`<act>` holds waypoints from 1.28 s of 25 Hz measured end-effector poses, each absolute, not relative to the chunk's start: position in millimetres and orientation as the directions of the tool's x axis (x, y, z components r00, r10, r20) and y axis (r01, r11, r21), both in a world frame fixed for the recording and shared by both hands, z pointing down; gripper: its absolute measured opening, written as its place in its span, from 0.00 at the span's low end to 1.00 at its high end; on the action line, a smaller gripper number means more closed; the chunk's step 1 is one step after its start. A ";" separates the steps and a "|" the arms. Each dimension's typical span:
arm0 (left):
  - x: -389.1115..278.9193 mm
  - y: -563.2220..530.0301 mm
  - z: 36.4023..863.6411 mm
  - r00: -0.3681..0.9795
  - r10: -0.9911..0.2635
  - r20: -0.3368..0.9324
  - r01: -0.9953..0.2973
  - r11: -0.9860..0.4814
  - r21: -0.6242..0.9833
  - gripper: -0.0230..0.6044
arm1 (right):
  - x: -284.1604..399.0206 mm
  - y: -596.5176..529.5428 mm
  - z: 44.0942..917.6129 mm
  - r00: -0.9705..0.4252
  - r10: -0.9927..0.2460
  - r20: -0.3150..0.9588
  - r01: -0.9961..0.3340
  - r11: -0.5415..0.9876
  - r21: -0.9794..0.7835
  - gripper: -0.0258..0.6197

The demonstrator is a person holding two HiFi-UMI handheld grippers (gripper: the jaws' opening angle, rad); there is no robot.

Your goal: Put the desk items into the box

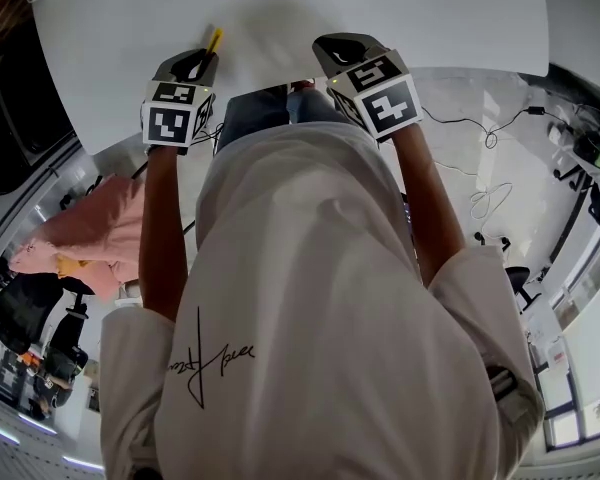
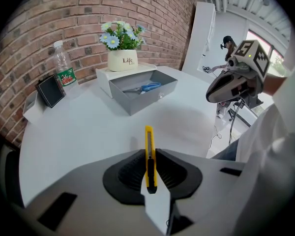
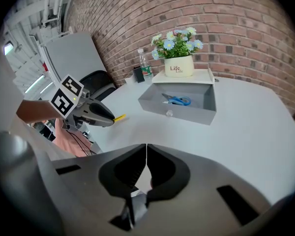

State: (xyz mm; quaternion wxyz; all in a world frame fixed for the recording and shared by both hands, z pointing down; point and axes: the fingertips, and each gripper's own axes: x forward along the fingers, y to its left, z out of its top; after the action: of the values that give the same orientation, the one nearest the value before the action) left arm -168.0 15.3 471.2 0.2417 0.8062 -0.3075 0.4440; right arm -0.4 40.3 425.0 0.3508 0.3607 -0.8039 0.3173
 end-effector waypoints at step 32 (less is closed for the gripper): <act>-150.8 40.6 428.7 0.473 -0.364 0.802 -0.747 -0.648 0.147 0.14 | 3.3 73.2 415.7 -0.497 -0.390 0.775 -0.805 0.540 -0.244 0.09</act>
State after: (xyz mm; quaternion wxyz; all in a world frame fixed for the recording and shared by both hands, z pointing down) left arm -150.8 40.6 428.7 0.2481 0.8216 -0.3380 0.3863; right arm 3.3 73.2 415.7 0.3394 0.3693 -0.8093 0.3059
